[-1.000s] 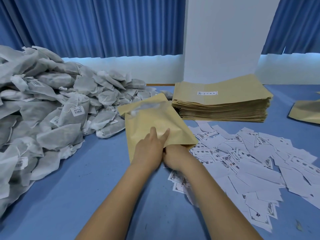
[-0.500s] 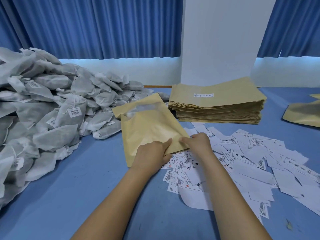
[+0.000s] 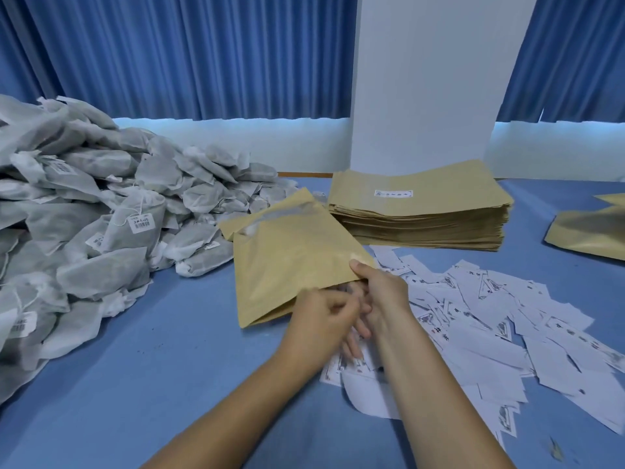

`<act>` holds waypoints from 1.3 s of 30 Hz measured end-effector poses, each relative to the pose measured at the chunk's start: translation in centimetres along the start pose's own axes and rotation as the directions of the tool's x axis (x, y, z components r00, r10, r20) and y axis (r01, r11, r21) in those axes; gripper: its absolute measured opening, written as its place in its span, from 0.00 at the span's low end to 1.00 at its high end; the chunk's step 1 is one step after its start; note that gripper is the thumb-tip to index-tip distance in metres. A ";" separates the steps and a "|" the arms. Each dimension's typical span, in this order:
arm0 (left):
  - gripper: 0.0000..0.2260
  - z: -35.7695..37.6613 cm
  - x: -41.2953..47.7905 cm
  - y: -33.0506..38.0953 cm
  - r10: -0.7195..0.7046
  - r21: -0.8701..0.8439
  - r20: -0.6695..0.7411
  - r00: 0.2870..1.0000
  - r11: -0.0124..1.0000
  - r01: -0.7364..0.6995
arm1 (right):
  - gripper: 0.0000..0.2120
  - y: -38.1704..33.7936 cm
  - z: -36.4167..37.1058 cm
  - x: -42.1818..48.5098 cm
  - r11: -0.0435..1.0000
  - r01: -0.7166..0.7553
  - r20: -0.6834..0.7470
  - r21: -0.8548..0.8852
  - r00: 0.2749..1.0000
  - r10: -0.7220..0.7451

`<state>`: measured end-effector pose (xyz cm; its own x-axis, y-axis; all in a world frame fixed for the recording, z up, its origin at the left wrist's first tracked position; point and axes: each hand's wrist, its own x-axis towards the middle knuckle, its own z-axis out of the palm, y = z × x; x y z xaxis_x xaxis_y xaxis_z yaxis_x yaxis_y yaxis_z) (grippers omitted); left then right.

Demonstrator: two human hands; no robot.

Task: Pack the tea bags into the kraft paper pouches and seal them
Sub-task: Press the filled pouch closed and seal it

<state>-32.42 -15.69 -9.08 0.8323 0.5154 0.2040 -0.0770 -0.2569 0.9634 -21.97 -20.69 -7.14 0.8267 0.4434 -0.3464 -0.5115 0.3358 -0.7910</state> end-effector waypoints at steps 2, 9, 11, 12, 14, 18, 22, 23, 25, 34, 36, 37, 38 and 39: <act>0.16 0.4 0.2 0.4 -0.333 -0.296 0.103 0.937 0.890 0.348 | 0.08 0.1 0.1 0.3 0.998 0.017 -0.025 0.057 1.000 -0.016; 0.15 -1.9 2.0 -0.9 -0.572 -0.795 0.024 0.820 0.487 0.363 | 0.05 1.1 1.1 0.6 0.995 0.091 -0.058 0.035 0.994 -0.089; 0.11 -1.9 2.0 -1.4 -0.557 -0.827 -0.057 0.829 0.491 0.273 | 0.05 1.3 1.1 0.5 0.994 0.086 -0.026 0.070 0.996 -0.085; 0.11 -1.9 2.0 -1.5 -0.546 -0.829 -0.091 0.833 0.505 0.240 | 0.04 1.4 1.2 0.3 0.994 0.072 0.014 0.077 0.997 -0.073; 0.13 -1.7 1.9 -1.6 -0.524 -0.804 -0.133 0.842 0.553 0.217 | 0.05 2.0 1.5 -0.2 0.998 0.048 0.080 0.044 0.995 -0.051; 0.13 -1.4 1.7 -1.7 -0.513 -0.772 -0.132 0.848 0.590 0.236 | 0.07 2.4 1.9 -0.3 0.995 0.087 0.022 -0.042 0.996 -0.086; 0.12 -1.6 2.0 -1.5 -0.534 -0.800 -0.156 0.831 0.562 0.211 | 0.10 2.7 1.8 -0.3 0.997 0.078 0.036 -0.030 0.996 -0.077; 0.12 -1.7 2.0 -1.6 -0.533 -0.806 -0.164 0.830 0.557 0.199 | 0.10 2.8 1.8 -0.5 0.998 0.059 0.064 -0.036 0.996 -0.057; 0.11 -1.9 2.1 -1.7 -0.527 -0.800 -0.167 0.833 0.566 0.197 | 0.09 3.1 1.8 -0.8 0.997 0.012 0.133 -0.070 0.991 -0.003; 0.13 -2.0 2.0 -1.7 -0.472 -0.690 -0.201 0.858 0.690 0.218 | 0.09 3.4 2.0 -0.9 0.992 0.043 0.145 -0.118 0.989 -0.026; 0.14 -2.0 1.9 -1.7 -0.478 -0.666 -0.202 0.855 0.707 0.238 | 0.07 3.6 2.1 -1.2 0.989 0.025 0.221 -0.146 0.975 0.008; 0.14 -2.0 1.8 -1.6 -0.481 -0.657 -0.202 0.853 0.713 0.246 | 0.08 3.7 2.2 -1.2 0.985 0.038 0.221 -0.166 0.975 0.000; 0.14 -2.0 1.7 -1.5 -0.485 -0.654 -0.204 0.850 0.714 0.250 | 0.10 3.7 2.3 -1.1 0.982 0.060 0.200 -0.179 0.980 -0.024; 0.13 -2.0 1.6 -1.4 -0.490 -0.659 -0.210 0.846 0.710 0.248 | 0.11 3.7 2.3 -1.0 0.980 0.082 0.177 -0.181 0.983 -0.050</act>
<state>-32.03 -12.85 -9.76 0.6264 0.7339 -0.2628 -0.2102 0.4837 0.8496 -25.27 -18.00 -8.55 0.7965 0.5663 -0.2121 -0.3910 0.2147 -0.8950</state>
